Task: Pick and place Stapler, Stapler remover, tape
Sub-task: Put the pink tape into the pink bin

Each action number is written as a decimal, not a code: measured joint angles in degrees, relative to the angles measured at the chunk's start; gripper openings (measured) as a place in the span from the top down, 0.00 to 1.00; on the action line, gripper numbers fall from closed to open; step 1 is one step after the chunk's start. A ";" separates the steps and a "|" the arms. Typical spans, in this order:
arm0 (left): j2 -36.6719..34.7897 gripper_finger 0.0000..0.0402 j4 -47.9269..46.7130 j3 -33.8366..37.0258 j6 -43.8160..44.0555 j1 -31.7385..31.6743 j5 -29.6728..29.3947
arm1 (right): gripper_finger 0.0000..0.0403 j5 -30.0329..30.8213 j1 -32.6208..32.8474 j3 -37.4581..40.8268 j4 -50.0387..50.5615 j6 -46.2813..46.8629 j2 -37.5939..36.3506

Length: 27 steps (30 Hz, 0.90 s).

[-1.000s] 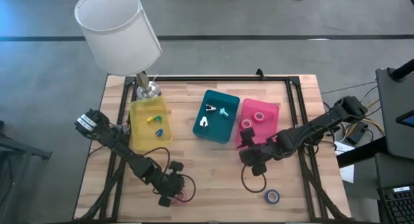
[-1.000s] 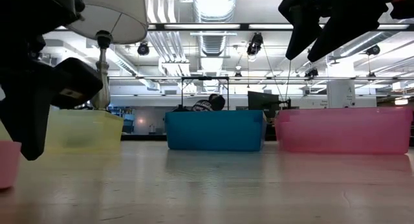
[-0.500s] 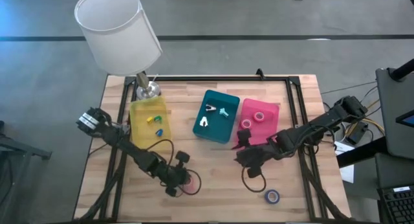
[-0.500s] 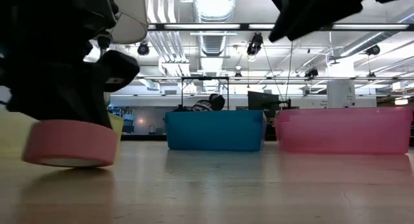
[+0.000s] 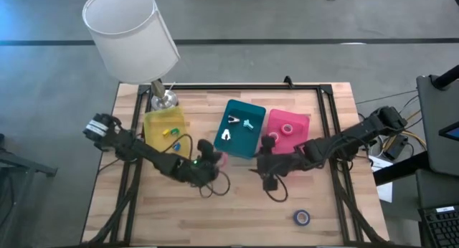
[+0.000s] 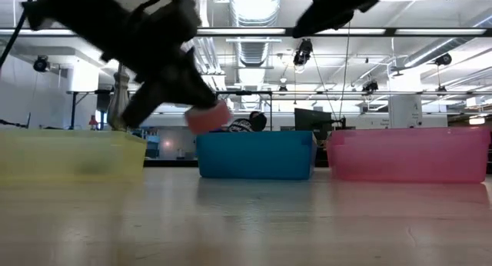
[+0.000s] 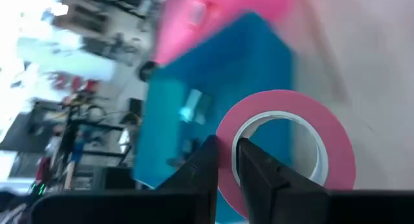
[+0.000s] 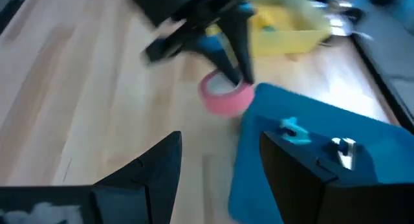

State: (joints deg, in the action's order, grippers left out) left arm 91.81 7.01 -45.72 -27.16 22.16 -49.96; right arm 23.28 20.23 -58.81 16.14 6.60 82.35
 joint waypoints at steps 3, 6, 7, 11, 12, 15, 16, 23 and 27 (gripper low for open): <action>-0.02 0.88 7.11 -0.97 -1.86 -2.39 -1.09 | 0.50 2.24 -2.31 0.00 -1.73 5.52 0.00; -0.02 0.88 13.57 -2.29 -3.37 -4.36 -1.04 | 0.50 4.07 -4.77 0.00 -1.85 12.91 0.00; -0.02 0.88 15.12 -2.54 -4.17 -4.97 -1.04 | 0.50 5.18 -5.47 0.00 -1.86 15.87 0.00; 0.00 0.88 20.88 -3.58 -4.83 -7.07 0.62 | 0.50 7.00 -7.72 0.48 -2.03 25.84 0.25; -0.02 0.88 21.71 -3.82 -4.66 -7.53 1.85 | 0.50 6.98 -7.92 0.70 -2.06 27.04 0.33; -0.02 0.88 21.94 -4.06 -4.48 -8.71 5.42 | 0.50 6.96 -7.95 1.18 -2.58 29.59 0.99; 0.00 0.88 21.87 -4.12 -4.50 -9.00 6.22 | 0.50 6.98 -7.89 1.18 -3.06 30.11 1.19; 0.04 0.88 21.92 -3.97 -4.83 -9.73 7.28 | 0.50 8.56 -7.87 1.29 -5.32 33.36 2.46; 0.06 0.88 21.89 -3.82 -4.98 -9.78 7.11 | 0.50 9.69 -7.82 1.29 -5.68 33.48 2.78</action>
State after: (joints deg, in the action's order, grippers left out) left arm 91.88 28.91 -49.54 -32.14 12.38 -42.86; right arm 32.97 12.40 -57.52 10.46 40.07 85.12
